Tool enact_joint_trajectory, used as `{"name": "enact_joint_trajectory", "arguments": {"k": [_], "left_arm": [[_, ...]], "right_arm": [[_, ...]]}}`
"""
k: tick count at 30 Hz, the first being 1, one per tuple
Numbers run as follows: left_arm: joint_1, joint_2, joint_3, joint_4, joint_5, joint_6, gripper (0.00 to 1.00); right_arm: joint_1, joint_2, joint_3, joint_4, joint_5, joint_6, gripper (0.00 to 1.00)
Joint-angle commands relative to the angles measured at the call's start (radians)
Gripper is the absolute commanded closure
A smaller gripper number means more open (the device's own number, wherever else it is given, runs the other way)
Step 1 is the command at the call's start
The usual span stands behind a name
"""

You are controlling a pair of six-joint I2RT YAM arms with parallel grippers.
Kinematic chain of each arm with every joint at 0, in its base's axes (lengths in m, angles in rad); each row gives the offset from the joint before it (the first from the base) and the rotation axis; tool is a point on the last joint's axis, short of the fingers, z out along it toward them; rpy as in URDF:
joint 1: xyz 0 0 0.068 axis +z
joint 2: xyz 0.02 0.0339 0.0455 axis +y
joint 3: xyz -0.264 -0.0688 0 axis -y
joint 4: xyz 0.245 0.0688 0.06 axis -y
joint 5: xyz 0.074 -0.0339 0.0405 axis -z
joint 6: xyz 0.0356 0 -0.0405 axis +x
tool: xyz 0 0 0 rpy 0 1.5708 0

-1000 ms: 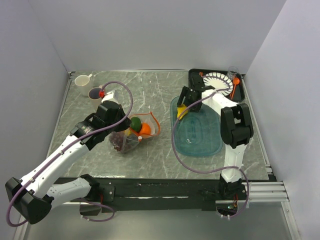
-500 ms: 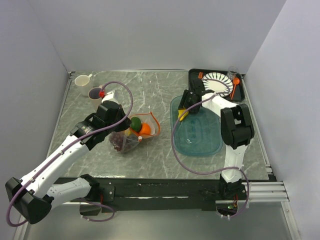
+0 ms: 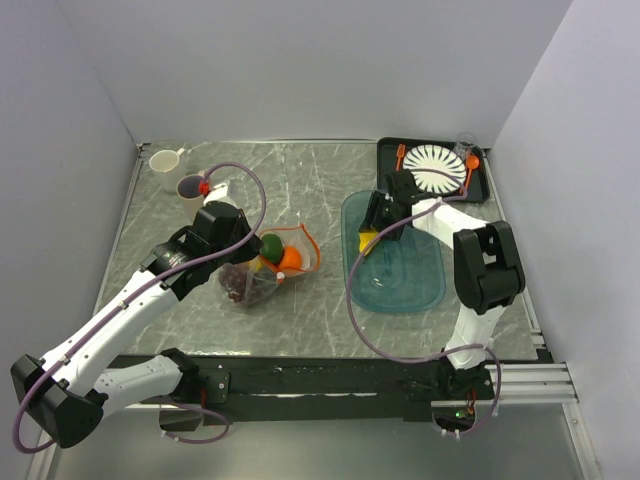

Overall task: Place the food in the zip-top bag and seal the zipper
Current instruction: Pick up the fake fruit from the bin.

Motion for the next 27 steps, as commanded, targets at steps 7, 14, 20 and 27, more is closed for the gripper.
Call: {"name": "enact_joint_trajectory", "arguments": {"k": [7, 14, 20, 27], "left_arm": [[0.002, -0.005, 0.014, 0.042, 0.015, 0.003, 0.99], [0.002, -0.009, 0.002, 0.045, 0.020, -0.002, 0.99], [0.002, -0.009, 0.005, 0.044, 0.017, 0.001, 0.99], [0.002, -0.002, 0.008, 0.048, 0.026, 0.001, 0.99]], "right_arm": [[-0.005, -0.137, -0.072, -0.014, -0.037, -0.030, 0.45], [-0.003, -0.203, -0.127, -0.021, -0.042, -0.036, 0.46], [-0.005, -0.257, -0.162, -0.031, -0.057, -0.035, 0.47], [-0.002, -0.289, -0.202, -0.035, -0.062, -0.035, 0.47]]}}
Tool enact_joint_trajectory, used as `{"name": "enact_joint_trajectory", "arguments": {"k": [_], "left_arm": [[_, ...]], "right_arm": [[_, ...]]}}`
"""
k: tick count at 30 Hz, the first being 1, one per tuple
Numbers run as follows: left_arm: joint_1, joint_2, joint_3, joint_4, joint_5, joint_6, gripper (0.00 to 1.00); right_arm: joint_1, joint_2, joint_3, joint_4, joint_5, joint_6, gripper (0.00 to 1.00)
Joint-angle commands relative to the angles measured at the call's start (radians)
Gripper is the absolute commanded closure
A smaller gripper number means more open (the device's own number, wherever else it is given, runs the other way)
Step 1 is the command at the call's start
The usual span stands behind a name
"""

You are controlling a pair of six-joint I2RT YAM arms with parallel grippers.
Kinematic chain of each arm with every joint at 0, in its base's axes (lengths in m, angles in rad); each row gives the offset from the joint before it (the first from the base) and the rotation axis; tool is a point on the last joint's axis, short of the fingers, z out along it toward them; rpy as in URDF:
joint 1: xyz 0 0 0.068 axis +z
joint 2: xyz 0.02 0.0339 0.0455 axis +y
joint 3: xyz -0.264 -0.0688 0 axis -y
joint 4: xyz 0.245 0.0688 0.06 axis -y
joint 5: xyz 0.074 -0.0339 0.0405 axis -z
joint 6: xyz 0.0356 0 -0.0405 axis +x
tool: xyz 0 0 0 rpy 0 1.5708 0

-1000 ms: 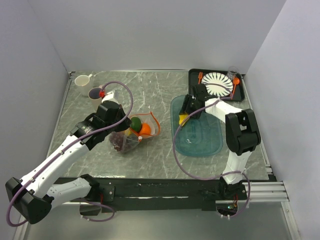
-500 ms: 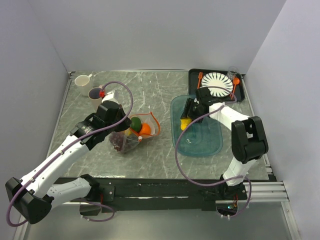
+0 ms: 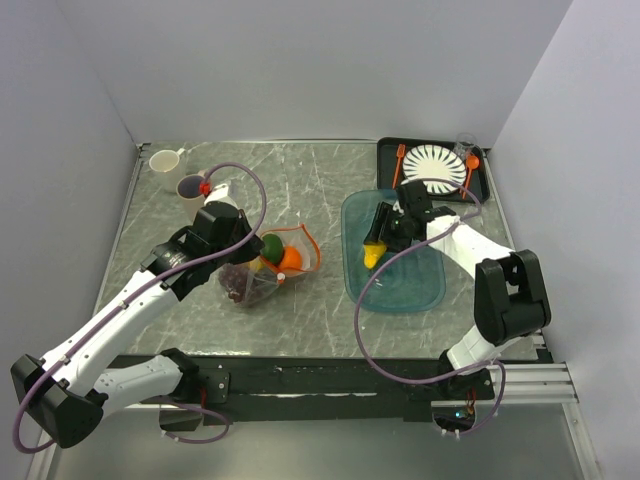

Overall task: Place the food in the zip-top bag and seal the zipper
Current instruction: Pick up the fake fruit from the bin.

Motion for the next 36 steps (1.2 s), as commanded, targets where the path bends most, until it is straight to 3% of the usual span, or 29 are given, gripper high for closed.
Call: {"name": "enact_joint_trajectory", "arguments": {"k": [1, 7, 10, 14, 16, 24, 36], "left_arm": [[0.002, 0.000, 0.010, 0.046, 0.011, 0.001, 0.99], [0.002, -0.003, 0.003, 0.051, 0.014, 0.001, 0.99], [0.002, 0.001, 0.010, 0.046, 0.015, 0.003, 0.99], [0.002, 0.000, 0.010, 0.043, 0.011, 0.000, 0.99], [0.002, 0.000, 0.010, 0.042, 0.011, 0.000, 0.99], [0.002, 0.009, 0.012, 0.042, 0.014, 0.000, 0.99], [0.002, 0.003, 0.010, 0.039, 0.009, 0.001, 0.99]], "right_arm": [[0.000, -0.051, -0.029, -0.002, 0.011, -0.016, 0.47], [0.012, -0.033, -0.037, -0.051, 0.077, -0.043, 0.44], [0.015, -0.007, -0.028, -0.072, 0.100, -0.053, 0.32], [0.020, 0.001, -0.020, -0.074, 0.108, -0.060, 0.09], [0.021, 0.007, -0.008, -0.082, 0.125, -0.060, 0.04], [0.021, 0.015, 0.032, -0.097, 0.115, -0.057, 0.02], [0.067, 0.001, -0.053, -0.048, 0.074, -0.004, 0.05]]}}
